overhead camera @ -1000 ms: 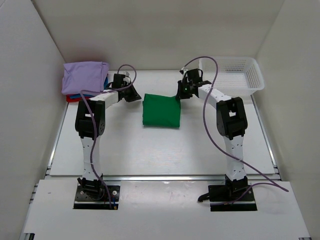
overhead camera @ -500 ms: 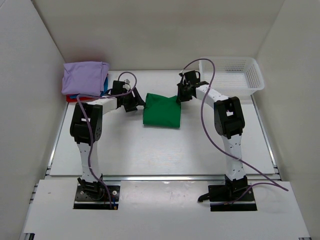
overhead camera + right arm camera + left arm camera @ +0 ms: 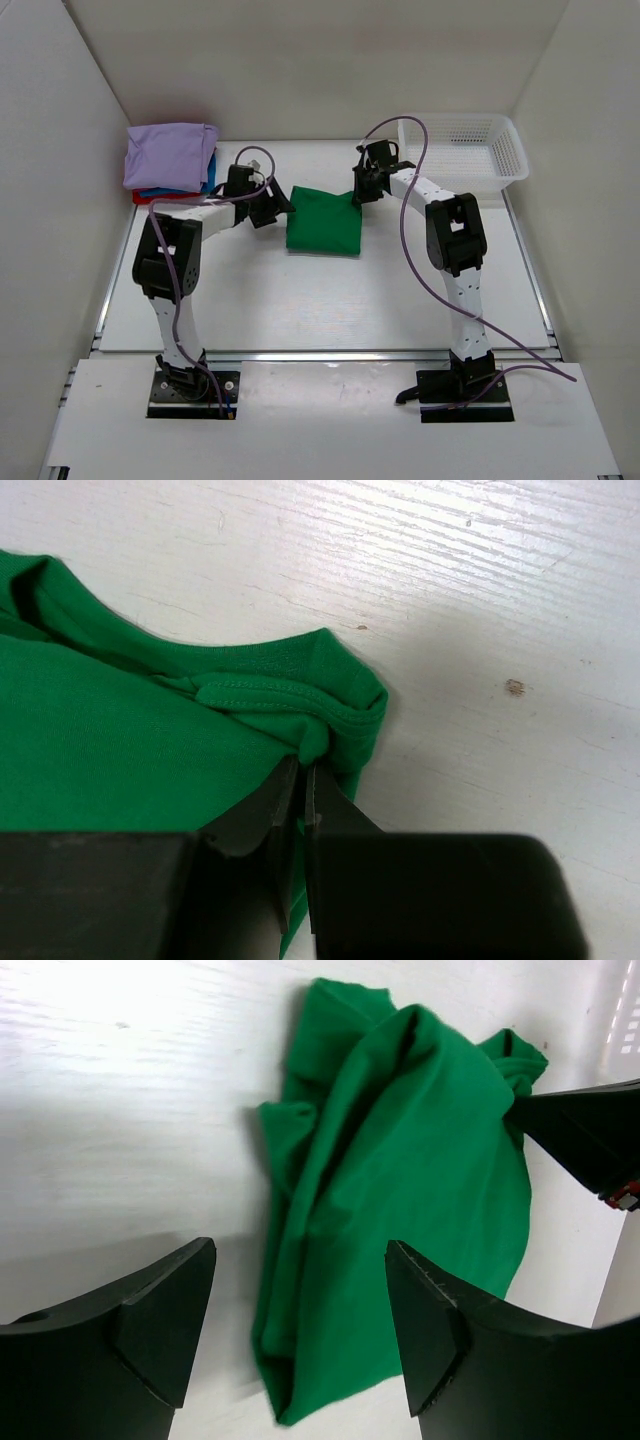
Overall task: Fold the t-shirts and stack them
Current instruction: Fold the long partially folded tshirt into a neat square, then put the neatly folded tshirt into the corner of the board with the left arm
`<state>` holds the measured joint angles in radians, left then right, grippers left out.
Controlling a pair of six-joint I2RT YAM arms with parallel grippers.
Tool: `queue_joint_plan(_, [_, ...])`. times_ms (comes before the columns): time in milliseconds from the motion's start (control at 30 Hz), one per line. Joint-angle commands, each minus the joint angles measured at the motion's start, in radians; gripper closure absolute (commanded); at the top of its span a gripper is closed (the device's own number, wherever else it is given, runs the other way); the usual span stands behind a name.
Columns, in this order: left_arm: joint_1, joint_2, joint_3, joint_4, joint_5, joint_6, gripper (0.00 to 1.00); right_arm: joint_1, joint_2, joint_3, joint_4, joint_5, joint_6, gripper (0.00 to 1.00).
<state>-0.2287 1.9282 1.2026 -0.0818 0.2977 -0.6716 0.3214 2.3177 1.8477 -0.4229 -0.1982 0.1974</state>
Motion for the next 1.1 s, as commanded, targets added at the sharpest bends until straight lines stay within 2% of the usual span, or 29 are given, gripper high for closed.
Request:
queue_joint_plan(0, [-0.052, 0.063, 0.093, -0.053, -0.005, 0.023, 0.20, 0.017, 0.014, 0.025, -0.005, 0.023, -0.021, 0.99])
queue_joint_plan(33, [-0.073, 0.080, 0.122, -0.129, -0.018, 0.038, 0.20, 0.004, 0.020, 0.025, -0.013, 0.029, -0.013, 1.00])
queue_joint_plan(100, [-0.116, 0.155, 0.286, -0.282, -0.095, 0.123, 0.19, 0.013, 0.014, 0.028, -0.013, 0.020, -0.024, 1.00])
queue_joint_plan(200, [-0.190, 0.251, 0.486, -0.508, -0.294, 0.197, 0.17, 0.008, 0.009, 0.025, -0.004, 0.029, -0.027, 1.00])
queue_joint_plan(267, [-0.215, 0.314, 0.583, -0.594, -0.296, 0.219, 0.17, 0.011, 0.000, 0.022, -0.001, 0.029, -0.026, 1.00])
queue_joint_plan(333, [-0.227, 0.368, 0.647, -0.669, -0.324, 0.225, 0.22, 0.015, -0.001, 0.019, 0.006, 0.032, -0.018, 1.00])
queue_joint_plan(367, [-0.225, 0.377, 0.650, -0.680, -0.318, 0.222, 0.26, 0.012, 0.005, 0.022, 0.000, 0.025, -0.021, 1.00])
queue_joint_plan(400, [-0.228, 0.383, 0.634, -0.685, -0.299, 0.231, 0.35, 0.015, 0.000, 0.024, 0.004, 0.029, -0.021, 1.00])
queue_joint_plan(467, [-0.227, 0.368, 0.597, -0.653, -0.272, 0.237, 0.40, 0.016, -0.007, 0.013, 0.004, 0.029, -0.024, 1.00])
queue_joint_plan(533, [-0.216, 0.329, 0.516, -0.622, -0.232, 0.237, 0.34, 0.011, -0.012, 0.012, 0.013, 0.022, -0.023, 1.00])
queue_joint_plan(567, [-0.207, 0.325, 0.497, -0.610, -0.191, 0.248, 0.28, 0.011, -0.008, 0.005, 0.015, 0.023, -0.023, 1.00])
queue_joint_plan(633, [-0.186, 0.295, 0.427, -0.578, -0.122, 0.266, 0.29, 0.010, -0.012, 0.007, 0.009, 0.014, -0.021, 1.00])
queue_joint_plan(700, [-0.167, 0.272, 0.370, -0.521, -0.046, 0.270, 0.34, 0.008, -0.009, -0.002, 0.016, 0.010, -0.021, 1.00])
queue_joint_plan(767, [-0.141, 0.272, 0.316, -0.478, -0.009, 0.276, 0.68, 0.016, -0.014, -0.005, 0.022, 0.011, -0.010, 1.00])
queue_joint_plan(800, [-0.129, 0.278, 0.321, -0.481, 0.004, 0.280, 0.95, 0.010, -0.012, -0.011, 0.021, 0.006, -0.013, 1.00])
queue_joint_plan(833, [-0.127, 0.285, 0.334, -0.502, 0.001, 0.290, 1.00, 0.008, -0.012, -0.013, 0.024, 0.000, -0.018, 1.00])
queue_joint_plan(867, [-0.118, 0.294, 0.360, -0.535, -0.003, 0.305, 1.00, 0.010, -0.018, -0.010, 0.024, -0.003, -0.018, 1.00])
queue_joint_plan(967, [-0.107, 0.258, 0.400, -0.585, -0.087, 0.334, 1.00, 0.010, -0.038, -0.010, -0.008, 0.022, -0.036, 0.80])
queue_joint_plan(1000, [-0.097, 0.226, 0.438, -0.602, -0.109, 0.349, 1.00, 0.011, -0.056, -0.021, -0.019, 0.022, -0.042, 0.64])
queue_joint_plan(1033, [-0.087, 0.223, 0.455, -0.627, -0.146, 0.369, 1.00, 0.013, -0.060, -0.018, -0.020, 0.032, -0.047, 0.52])
queue_joint_plan(1067, [-0.084, 0.207, 0.506, -0.647, -0.166, 0.375, 1.00, 0.015, -0.092, -0.033, -0.031, 0.040, -0.047, 0.47])
